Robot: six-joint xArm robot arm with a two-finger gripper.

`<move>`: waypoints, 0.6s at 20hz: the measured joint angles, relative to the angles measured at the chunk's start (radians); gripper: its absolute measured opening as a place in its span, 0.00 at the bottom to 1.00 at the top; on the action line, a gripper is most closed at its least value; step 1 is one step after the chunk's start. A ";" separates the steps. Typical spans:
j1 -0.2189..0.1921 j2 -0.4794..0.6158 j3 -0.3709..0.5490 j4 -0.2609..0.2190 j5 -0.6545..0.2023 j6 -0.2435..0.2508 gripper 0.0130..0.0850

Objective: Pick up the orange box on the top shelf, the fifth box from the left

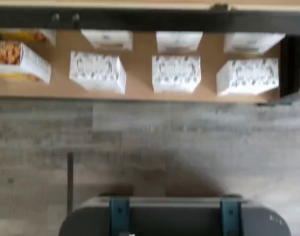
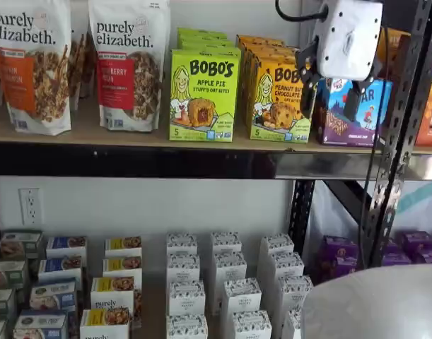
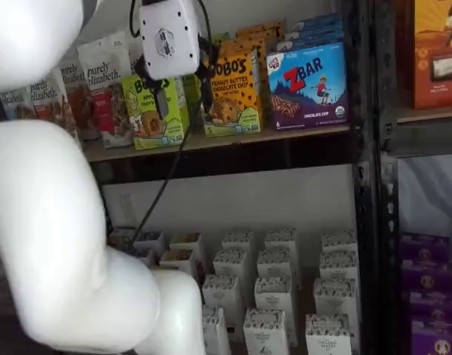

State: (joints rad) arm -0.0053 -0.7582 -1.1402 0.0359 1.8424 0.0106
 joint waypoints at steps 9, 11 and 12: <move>-0.028 0.030 0.027 0.002 -0.120 -0.029 1.00; -0.045 0.045 0.023 0.015 -0.138 -0.043 1.00; -0.050 0.052 0.019 0.020 -0.141 -0.049 1.00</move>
State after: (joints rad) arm -0.0557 -0.7058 -1.1209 0.0556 1.7014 -0.0381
